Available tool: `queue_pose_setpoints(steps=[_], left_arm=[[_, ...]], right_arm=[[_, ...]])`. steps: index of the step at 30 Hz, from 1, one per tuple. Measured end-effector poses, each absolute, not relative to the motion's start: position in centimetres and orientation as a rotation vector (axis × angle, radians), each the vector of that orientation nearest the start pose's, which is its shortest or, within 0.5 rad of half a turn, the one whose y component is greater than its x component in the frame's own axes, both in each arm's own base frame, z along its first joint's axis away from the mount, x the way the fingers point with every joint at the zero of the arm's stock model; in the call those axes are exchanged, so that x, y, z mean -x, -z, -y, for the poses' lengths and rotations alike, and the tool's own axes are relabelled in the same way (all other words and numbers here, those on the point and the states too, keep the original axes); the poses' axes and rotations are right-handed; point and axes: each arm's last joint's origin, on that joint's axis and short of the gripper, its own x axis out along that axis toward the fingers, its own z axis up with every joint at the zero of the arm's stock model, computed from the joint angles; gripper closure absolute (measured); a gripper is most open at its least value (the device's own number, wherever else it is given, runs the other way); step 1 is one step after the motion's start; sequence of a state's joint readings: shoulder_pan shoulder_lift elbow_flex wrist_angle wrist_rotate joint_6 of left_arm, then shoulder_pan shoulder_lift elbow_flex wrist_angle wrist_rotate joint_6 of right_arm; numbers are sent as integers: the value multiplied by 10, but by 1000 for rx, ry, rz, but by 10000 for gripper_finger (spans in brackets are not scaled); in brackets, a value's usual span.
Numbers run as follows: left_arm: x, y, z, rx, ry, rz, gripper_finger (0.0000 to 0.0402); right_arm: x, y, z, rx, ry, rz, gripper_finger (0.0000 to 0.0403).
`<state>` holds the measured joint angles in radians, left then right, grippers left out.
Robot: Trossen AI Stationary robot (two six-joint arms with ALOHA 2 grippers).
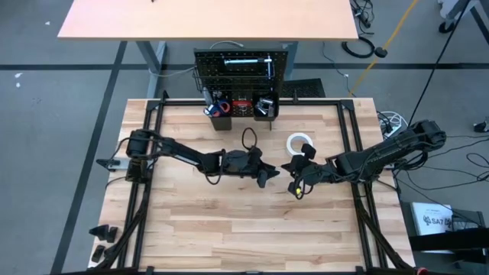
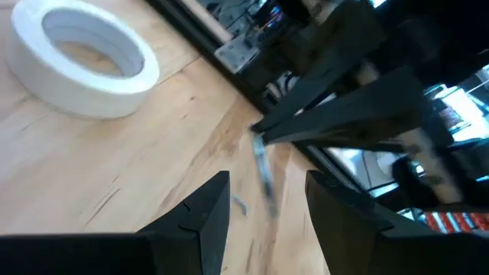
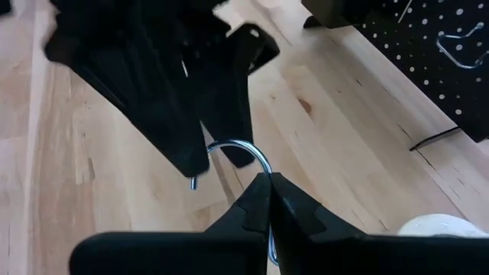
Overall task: Hang tools onto peg board
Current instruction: Put the top hanger hook into the right black bin on the peg board
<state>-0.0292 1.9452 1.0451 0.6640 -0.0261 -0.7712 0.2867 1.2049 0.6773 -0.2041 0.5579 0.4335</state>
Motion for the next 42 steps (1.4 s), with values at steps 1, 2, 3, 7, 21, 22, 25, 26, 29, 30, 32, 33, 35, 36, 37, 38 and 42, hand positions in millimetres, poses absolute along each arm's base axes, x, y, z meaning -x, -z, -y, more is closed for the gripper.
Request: queue_pose_setpoints(steps=[1, 2, 3, 7, 21, 22, 25, 26, 29, 30, 32, 33, 35, 36, 37, 38, 42], left_arm=[[-410, -170, 11, 761, -92, -234, 230], [-410, -168, 11, 763, -93, -235, 230], [-411, -166, 11, 766, -93, -233, 230], [-411, -166, 10, 764, -95, -230, 230], [-411, -166, 10, 733, -99, -238, 259], [-411, -166, 10, 732, -100, -238, 268], [-411, -166, 10, 732, -99, -238, 297], [-411, -166, 10, 729, -99, -238, 306], [-411, -166, 10, 695, -95, -240, 337], [-411, -166, 10, 686, -94, -240, 348], [-411, -166, 10, 680, -93, -241, 373], [-411, -165, 10, 671, -91, -242, 385], [-411, -165, 10, 645, -83, -246, 394], [-411, -165, 10, 638, -82, -246, 394], [-411, -165, 10, 637, -82, -246, 394], [-411, -165, 10, 637, -81, -247, 394], [-411, -165, 10, 629, -80, -247, 398]], right_arm=[[-231, -217, -52, -114, 395, -596, 403], [-231, -217, -52, -115, 394, -596, 403], [-231, -217, -52, -115, 393, -597, 403], [-231, -217, -52, -115, 392, -598, 403], [-236, -207, -54, -100, 395, -632, 403], [-236, -207, -54, -101, 395, -631, 403], [-236, -207, -54, -101, 395, -631, 403], [-236, -207, -54, -101, 395, -631, 403], [-236, -207, -54, -101, 394, -630, 403], [-236, -207, -54, -101, 394, -630, 403], [-236, -207, -54, -102, 394, -630, 403], [-236, -207, -54, -101, 394, -630, 403], [-236, -207, -54, -100, 394, -631, 403], [-236, -207, -54, -100, 394, -631, 403], [-236, -207, -54, -101, 394, -631, 403], [-236, -207, -54, -101, 394, -631, 403], [-236, -207, -54, -96, 392, -633, 403]])
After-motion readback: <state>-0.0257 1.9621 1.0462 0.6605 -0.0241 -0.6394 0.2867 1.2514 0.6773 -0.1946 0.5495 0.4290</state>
